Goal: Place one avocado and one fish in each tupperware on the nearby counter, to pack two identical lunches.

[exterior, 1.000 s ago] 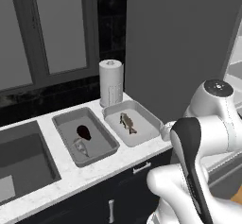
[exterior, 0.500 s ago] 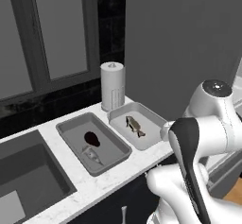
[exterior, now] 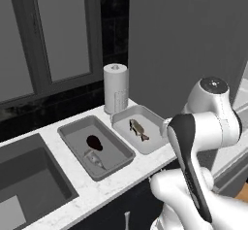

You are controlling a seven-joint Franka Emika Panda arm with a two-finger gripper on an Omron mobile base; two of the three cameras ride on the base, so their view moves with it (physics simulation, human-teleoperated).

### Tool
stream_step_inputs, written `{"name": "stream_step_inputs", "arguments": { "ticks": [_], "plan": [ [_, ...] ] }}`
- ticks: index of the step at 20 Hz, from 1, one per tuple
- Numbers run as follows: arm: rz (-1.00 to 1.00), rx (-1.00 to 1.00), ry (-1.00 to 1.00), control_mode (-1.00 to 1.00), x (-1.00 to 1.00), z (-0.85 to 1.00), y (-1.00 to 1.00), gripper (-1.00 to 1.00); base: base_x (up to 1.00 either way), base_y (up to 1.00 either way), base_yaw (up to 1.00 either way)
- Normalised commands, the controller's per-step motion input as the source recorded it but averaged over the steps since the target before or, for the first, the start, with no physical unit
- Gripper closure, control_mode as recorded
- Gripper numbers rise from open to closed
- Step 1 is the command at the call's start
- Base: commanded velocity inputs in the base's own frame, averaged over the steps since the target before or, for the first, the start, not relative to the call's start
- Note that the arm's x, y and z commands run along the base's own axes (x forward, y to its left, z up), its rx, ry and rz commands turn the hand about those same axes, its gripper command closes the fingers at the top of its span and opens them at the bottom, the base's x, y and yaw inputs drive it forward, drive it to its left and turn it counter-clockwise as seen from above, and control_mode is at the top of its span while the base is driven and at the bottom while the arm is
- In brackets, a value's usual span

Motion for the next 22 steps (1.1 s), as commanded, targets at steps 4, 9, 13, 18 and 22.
{"name": "stream_step_inputs", "arguments": {
  "ticks": [4, 9, 13, 18, 22],
  "plan": [
    [-0.01, 0.00, -0.03, -1.00, 1.00, -0.04, 0.16, 1.00, 0.00, 0.00, 0.00],
    [-0.27, 0.10, 0.03, -1.00, 1.00, -0.27, 0.06, 1.00, 0.00, 0.00, 0.00],
    [-0.32, 0.17, 0.03, -1.00, 1.00, -0.44, 0.00, 1.00, 0.00, 0.00, 0.00],
    [-0.31, 0.06, 0.01, -1.00, 0.86, -0.68, 0.00, 1.00, 0.00, 0.00, 0.00],
    [-0.23, 0.00, 0.01, -1.00, 0.82, -0.73, 0.00, 1.00, 0.00, 0.00, 0.00]
  ]
}}
